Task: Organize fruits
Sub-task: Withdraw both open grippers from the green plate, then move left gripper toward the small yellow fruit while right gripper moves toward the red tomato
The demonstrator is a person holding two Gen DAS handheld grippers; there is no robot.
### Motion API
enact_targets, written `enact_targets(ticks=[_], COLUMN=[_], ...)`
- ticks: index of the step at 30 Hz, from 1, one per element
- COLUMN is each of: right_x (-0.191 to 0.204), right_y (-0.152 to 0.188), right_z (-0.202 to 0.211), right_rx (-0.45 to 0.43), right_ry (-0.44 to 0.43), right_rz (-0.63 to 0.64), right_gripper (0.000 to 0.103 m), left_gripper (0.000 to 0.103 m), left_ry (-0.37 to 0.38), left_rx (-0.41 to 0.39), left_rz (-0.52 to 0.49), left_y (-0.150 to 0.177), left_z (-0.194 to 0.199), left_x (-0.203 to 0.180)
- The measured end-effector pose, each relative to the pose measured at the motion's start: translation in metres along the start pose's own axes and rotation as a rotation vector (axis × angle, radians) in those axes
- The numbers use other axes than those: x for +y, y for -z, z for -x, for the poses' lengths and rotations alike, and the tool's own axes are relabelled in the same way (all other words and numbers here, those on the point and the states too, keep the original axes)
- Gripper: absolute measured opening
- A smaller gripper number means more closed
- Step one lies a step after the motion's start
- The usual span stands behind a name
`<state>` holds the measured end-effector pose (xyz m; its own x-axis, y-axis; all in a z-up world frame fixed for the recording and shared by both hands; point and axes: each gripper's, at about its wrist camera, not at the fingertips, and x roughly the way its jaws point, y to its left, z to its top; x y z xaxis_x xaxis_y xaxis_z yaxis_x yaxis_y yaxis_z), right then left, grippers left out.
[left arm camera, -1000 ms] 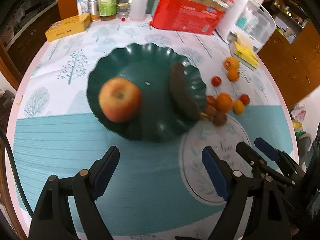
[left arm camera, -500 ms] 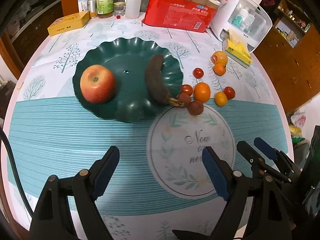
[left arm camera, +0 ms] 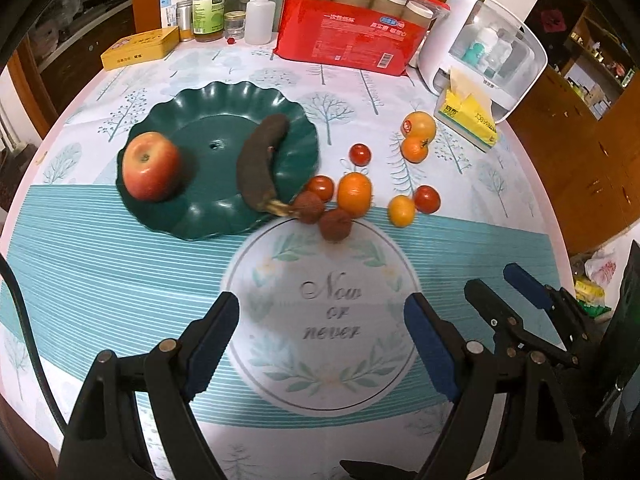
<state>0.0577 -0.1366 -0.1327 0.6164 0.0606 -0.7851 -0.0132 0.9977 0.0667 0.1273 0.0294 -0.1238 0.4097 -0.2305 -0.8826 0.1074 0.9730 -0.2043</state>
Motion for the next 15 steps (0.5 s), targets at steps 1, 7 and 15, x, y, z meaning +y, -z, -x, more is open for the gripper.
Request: enact_targets(ticks=[1,7,15], right_x=[-0.005,-0.026,-0.044], right_y=[-0.002,-0.013,-0.027], right_z=[0.000,-0.002,-0.009], right_rx=[-0.005,-0.046,-0.114], right_ry=[-0.002,-0.026,-0.057], right_rz=[0.022,0.124,0.267], right_gripper=[0.062,0.062,0.062], left_gripper=[0.084,0.084,0.084], left_ry=[-0.001,0.023,0.026], left_rx=[0.000,0.001,0.023], left_rz=[0.002,0.030,0.069], left_y=[-0.001,-0.007,-0.026], left_z=[-0.001,-0.012,-0.035], left_x=[-0.003,-0.027,-0.051])
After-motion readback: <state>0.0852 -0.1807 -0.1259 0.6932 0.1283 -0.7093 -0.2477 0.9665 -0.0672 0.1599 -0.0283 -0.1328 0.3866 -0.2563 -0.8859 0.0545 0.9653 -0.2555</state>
